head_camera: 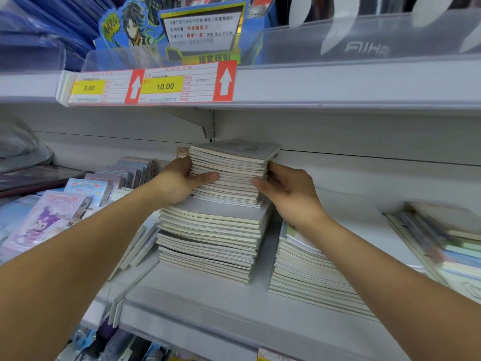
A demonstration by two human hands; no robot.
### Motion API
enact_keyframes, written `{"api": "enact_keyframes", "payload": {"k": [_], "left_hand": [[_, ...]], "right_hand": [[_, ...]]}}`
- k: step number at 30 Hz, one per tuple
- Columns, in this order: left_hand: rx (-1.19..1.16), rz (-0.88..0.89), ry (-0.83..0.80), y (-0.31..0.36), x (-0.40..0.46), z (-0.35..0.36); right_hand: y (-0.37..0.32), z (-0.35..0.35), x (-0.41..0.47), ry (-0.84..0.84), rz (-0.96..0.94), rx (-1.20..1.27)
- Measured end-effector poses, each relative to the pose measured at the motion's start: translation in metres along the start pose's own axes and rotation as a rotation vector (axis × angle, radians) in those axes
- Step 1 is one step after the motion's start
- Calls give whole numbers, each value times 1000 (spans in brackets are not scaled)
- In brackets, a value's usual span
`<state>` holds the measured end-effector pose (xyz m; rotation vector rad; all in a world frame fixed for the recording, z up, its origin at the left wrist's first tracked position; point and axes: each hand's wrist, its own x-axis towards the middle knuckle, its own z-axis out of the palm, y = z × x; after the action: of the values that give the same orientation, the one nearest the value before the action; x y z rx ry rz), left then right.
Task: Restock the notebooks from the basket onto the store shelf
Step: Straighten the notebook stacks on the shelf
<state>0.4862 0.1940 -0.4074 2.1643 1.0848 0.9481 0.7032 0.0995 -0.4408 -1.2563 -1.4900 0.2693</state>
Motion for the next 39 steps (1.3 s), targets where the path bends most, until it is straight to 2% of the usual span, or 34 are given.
{"api": "enact_keyframes", "payload": {"k": [4,6,13,17,21,27,30,36,39], "left_hand": [[-27,1,9,0,-1,-2],[11,19,13,-1,-2,-3],[92,39,-18,1,-2,-4],[-84,10,26,-3,1,-1],[-167,27,113,-2,6,6],[-56,20,37,-1,7,-2],[-118,4,21,-3,6,-3],[-267,10,71,-1,4,5],[-343,23,184,0,8,15]], "right_hand": [[-1,-1,-1,-145,43,67],[-1,-1,0,-159,46,54],[-2,4,1,11,43,-154],[-2,2,0,110,28,-174],[0,1,0,72,14,-101],[0,2,0,-31,-4,-131],[-1,1,-1,-65,-1,-144],[-8,0,-3,148,-12,-50],[-12,-1,-3,87,-7,-34]]}}
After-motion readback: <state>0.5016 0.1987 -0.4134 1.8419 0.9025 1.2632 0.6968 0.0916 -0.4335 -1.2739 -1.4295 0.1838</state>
